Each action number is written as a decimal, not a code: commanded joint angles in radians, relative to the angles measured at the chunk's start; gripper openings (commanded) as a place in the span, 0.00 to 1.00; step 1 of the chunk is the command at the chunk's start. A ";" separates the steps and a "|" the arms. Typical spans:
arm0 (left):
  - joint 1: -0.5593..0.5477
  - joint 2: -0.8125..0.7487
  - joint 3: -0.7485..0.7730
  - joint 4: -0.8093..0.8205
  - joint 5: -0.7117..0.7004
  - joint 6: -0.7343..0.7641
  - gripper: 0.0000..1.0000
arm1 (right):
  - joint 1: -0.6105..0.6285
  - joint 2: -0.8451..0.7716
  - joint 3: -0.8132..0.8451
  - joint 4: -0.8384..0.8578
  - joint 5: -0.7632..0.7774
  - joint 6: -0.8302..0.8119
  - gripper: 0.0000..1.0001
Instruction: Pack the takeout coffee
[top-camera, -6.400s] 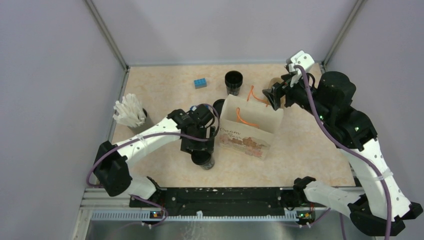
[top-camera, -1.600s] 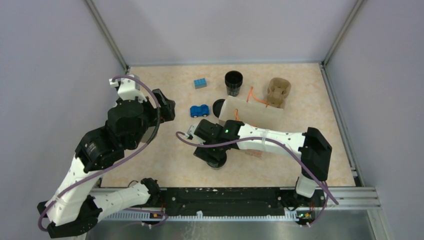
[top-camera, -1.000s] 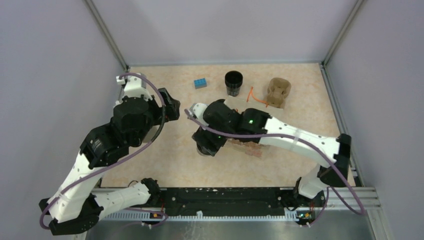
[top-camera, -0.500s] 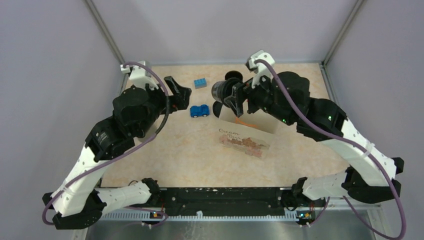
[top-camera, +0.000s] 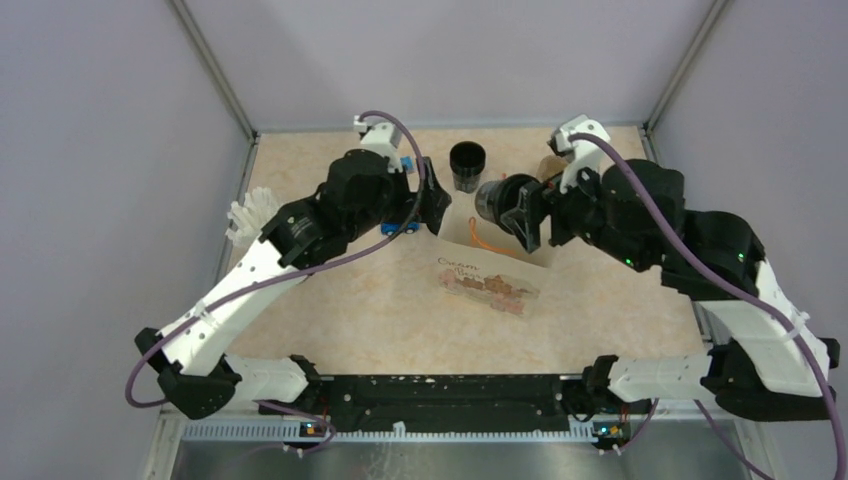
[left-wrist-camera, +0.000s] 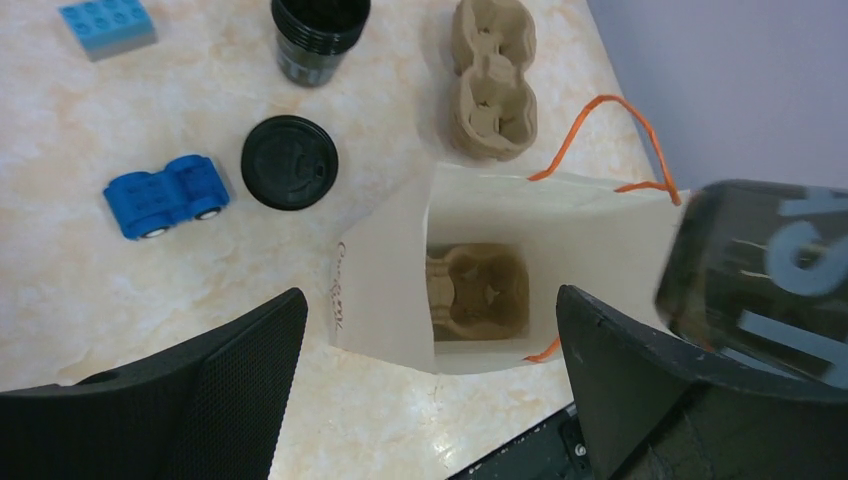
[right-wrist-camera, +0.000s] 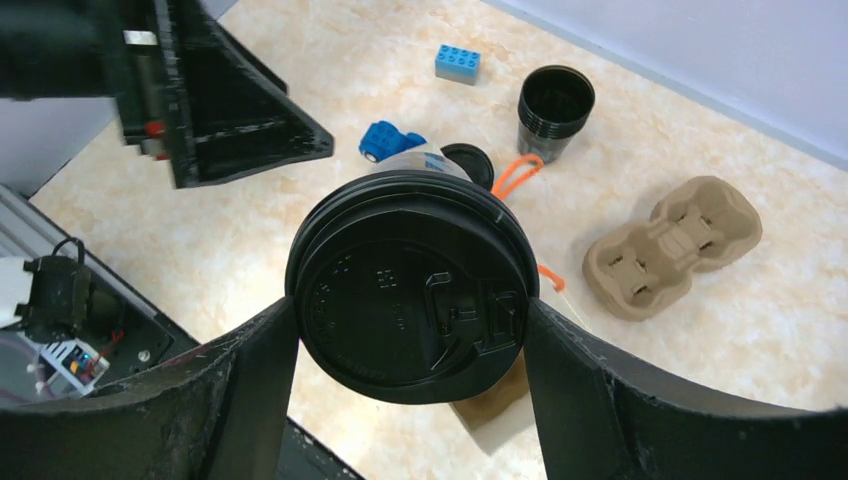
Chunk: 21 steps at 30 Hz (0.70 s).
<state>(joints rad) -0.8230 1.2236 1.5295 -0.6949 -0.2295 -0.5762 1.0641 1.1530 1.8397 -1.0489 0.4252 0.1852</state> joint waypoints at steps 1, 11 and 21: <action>0.006 0.067 0.026 0.049 0.111 -0.005 0.99 | -0.002 -0.066 -0.016 -0.116 -0.021 0.032 0.67; 0.050 0.184 0.038 0.023 0.155 0.009 0.99 | -0.002 -0.057 -0.076 -0.121 0.011 -0.015 0.68; 0.094 0.225 0.020 0.063 0.282 0.080 0.89 | -0.002 -0.030 -0.144 -0.108 0.048 -0.103 0.68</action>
<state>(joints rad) -0.7475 1.4338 1.5299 -0.6888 -0.0364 -0.5419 1.0637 1.1007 1.6997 -1.1748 0.4530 0.1322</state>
